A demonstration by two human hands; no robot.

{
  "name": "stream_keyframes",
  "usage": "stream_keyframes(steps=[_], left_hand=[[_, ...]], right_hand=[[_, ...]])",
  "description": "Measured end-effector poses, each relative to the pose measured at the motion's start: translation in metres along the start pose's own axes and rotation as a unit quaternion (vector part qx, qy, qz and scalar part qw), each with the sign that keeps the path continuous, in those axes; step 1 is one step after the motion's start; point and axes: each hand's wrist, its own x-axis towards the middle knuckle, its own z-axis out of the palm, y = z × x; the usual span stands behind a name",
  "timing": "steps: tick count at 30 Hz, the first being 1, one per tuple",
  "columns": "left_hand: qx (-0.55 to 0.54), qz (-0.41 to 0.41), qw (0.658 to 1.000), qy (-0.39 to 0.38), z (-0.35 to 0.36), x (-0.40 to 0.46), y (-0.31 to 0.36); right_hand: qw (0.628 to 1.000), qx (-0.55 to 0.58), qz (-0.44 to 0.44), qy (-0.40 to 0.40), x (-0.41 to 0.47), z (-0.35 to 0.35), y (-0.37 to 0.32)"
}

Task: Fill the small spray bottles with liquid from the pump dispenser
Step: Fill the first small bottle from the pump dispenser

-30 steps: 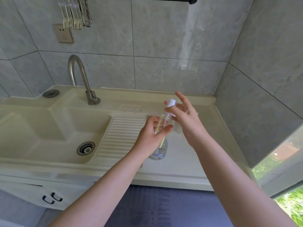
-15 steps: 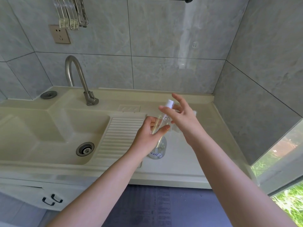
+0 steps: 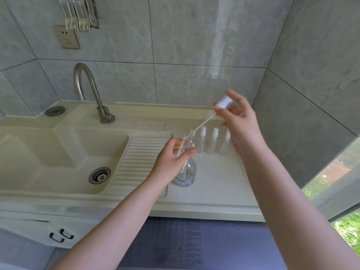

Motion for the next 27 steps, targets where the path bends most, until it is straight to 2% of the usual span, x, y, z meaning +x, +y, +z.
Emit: stream_keyframes(steps=[5, 10, 14, 17, 20, 24, 27], left_hand=[[0.018, -0.012, 1.0, 0.022, -0.007, 0.002, -0.009], [0.01, -0.022, 0.999, 0.024, -0.012, 0.002, -0.015], [0.001, -0.031, 0.999, 0.025, -0.012, 0.001, -0.02], [-0.004, -0.035, 0.999, 0.033, -0.016, 0.0, -0.026], [-0.017, -0.039, 0.998, 0.036, -0.019, 0.0, -0.03], [-0.028, -0.039, 0.998, 0.027, -0.022, -0.005, -0.032], [-0.048, -0.038, 0.998, 0.031, -0.023, -0.008, -0.033]], right_hand=[[0.987, 0.08, 0.0, 0.142, 0.005, -0.024, 0.013], [0.977, 0.03, 0.12, 0.171, -0.002, -0.031, 0.096], [0.962, -0.06, 0.218, 0.151, -0.024, -0.034, 0.166], [0.955, -0.132, 0.244, 0.11, -0.041, -0.038, 0.199], [0.942, -0.24, 0.231, 0.051, -0.051, -0.04, 0.214], [0.921, -0.342, 0.183, 0.021, -0.056, -0.043, 0.229], [0.907, -0.381, 0.179, 0.015, -0.056, -0.046, 0.234]])
